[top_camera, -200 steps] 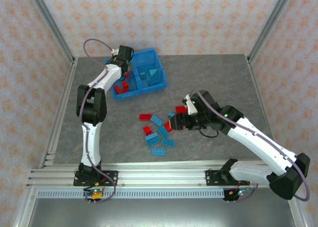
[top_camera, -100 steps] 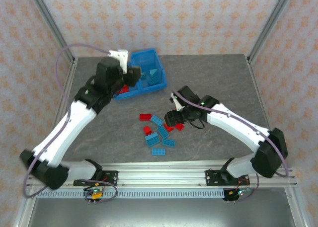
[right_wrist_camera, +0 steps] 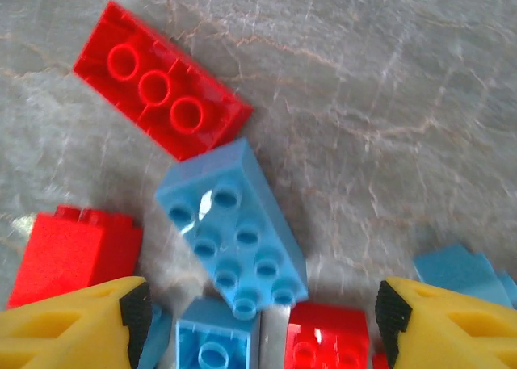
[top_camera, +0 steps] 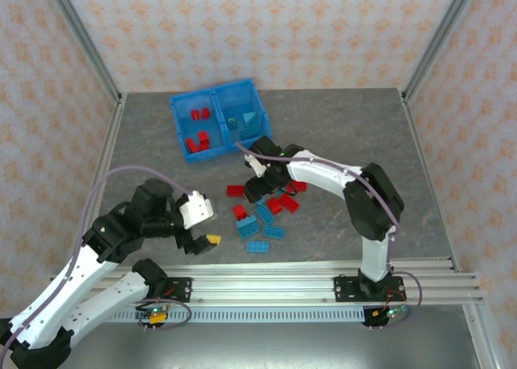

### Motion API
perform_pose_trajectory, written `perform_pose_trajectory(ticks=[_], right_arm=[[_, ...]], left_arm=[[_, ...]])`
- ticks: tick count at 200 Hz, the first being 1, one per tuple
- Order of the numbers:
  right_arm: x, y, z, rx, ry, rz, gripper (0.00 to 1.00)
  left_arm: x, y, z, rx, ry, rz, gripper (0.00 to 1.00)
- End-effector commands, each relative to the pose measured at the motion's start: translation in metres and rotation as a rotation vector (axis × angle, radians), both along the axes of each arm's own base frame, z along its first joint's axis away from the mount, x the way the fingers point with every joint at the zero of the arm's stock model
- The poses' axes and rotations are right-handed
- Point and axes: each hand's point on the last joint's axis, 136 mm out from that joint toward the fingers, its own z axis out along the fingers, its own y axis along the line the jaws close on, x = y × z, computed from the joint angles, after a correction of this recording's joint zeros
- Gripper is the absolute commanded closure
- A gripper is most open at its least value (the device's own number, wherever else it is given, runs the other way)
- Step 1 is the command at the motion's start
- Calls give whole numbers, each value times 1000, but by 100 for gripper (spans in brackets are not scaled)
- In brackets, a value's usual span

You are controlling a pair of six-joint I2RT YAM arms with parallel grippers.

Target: Sort the legos into containers by color

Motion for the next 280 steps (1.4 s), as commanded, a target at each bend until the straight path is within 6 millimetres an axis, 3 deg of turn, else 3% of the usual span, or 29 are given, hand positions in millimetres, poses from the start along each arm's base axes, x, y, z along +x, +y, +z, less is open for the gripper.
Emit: perform_pose_trajectory(ticks=[1,45,76,113,146,175,196,223,243,280], right_arm=[[9,20,-6,22,-5,51,26],[4,28,-37,-33,53,88,39],[5,29,-33,-18,43,69,59],[9,28,17,72,-54,14,68],[25,37,93,235,-201,-78,70],[71,39,148,303,-422,-214,69],[123,36,163,240,-573,-317,69],[191,39,155,187,-661,-407,70],[232,45,135,156,-677,-443,70],[272,69,94,156,-639,-408,68]], left_arm=[[-23,-4,-11,-12,35,-114,6],[-20,-5,-18,-10,29,-110,0],[-17,-6,-21,-12,17,-106,0],[-11,-8,-22,-31,-7,-94,0],[13,-13,-7,-154,-38,64,0],[55,6,7,-275,3,432,0],[67,20,10,-331,66,620,0],[72,32,4,-320,154,762,0],[75,43,-4,-253,192,852,0],[85,69,-12,-279,210,1089,0]])
